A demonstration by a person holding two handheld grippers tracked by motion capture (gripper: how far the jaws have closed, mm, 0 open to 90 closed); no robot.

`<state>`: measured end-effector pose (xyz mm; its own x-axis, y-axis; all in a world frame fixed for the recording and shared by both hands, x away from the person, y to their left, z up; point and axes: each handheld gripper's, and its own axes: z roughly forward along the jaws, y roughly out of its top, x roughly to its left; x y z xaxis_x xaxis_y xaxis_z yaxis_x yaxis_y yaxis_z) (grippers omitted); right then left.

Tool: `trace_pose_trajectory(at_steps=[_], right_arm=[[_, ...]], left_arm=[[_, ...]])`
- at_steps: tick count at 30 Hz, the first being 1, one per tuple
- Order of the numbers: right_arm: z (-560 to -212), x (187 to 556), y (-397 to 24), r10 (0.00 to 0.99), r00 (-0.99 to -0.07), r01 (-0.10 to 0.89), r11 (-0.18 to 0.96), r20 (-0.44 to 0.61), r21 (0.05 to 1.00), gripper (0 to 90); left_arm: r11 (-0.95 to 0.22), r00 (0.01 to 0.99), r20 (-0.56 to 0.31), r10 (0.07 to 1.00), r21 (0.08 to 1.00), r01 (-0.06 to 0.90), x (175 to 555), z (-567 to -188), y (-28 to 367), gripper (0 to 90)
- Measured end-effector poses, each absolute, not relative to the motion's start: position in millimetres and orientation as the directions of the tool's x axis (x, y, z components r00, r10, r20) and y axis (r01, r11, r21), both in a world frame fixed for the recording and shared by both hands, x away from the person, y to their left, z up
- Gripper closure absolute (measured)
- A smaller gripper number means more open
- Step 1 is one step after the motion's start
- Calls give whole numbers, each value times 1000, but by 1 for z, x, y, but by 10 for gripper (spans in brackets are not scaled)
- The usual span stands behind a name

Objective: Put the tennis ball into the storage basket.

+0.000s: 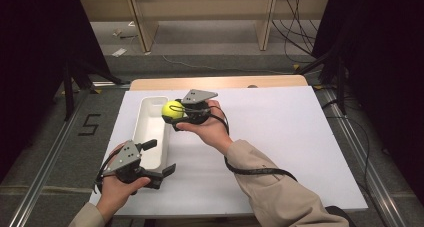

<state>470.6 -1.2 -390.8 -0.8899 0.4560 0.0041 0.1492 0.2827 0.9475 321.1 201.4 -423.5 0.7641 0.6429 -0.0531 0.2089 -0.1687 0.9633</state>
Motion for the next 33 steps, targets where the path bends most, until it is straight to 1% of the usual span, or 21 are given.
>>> trace_pose_trajectory(at_steps=[33], right_arm=[[-392,473,18,434,-901,145,292,4,945,277]], left_arm=[[-168,766,-53,641,964,208,321,-424,201,0]])
